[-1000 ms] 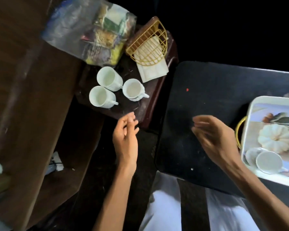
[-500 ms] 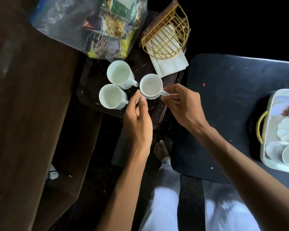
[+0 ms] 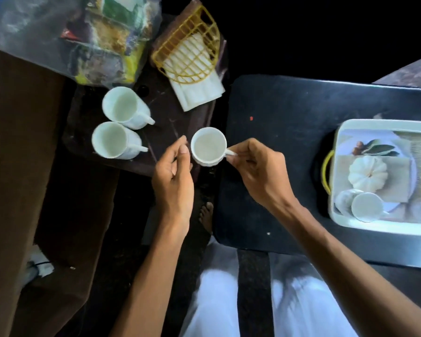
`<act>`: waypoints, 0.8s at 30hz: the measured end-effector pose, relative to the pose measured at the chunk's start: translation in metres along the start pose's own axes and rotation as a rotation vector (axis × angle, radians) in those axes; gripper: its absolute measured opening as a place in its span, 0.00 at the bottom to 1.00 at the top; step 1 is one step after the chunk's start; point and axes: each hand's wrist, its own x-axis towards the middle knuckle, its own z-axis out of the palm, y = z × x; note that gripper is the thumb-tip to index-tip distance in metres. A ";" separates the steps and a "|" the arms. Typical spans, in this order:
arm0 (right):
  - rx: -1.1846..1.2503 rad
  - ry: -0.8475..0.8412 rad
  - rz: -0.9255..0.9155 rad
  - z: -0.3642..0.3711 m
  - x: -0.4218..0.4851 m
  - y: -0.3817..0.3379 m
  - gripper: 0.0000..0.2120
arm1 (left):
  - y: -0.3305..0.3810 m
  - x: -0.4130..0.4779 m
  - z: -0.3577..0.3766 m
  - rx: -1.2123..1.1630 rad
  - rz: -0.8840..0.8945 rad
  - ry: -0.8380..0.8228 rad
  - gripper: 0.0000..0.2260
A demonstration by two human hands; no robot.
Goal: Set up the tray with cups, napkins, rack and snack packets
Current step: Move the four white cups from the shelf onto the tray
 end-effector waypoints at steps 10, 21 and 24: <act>-0.086 0.171 0.117 -0.174 -0.068 0.062 0.06 | -0.018 -0.098 0.137 0.136 -0.013 -0.339 0.12; -0.162 0.208 0.197 -0.255 -0.059 0.156 0.08 | -0.059 -0.124 0.254 0.272 -0.090 -0.361 0.12; -0.141 0.205 0.200 -0.254 -0.055 0.167 0.07 | -0.067 -0.124 0.262 0.300 -0.089 -0.337 0.11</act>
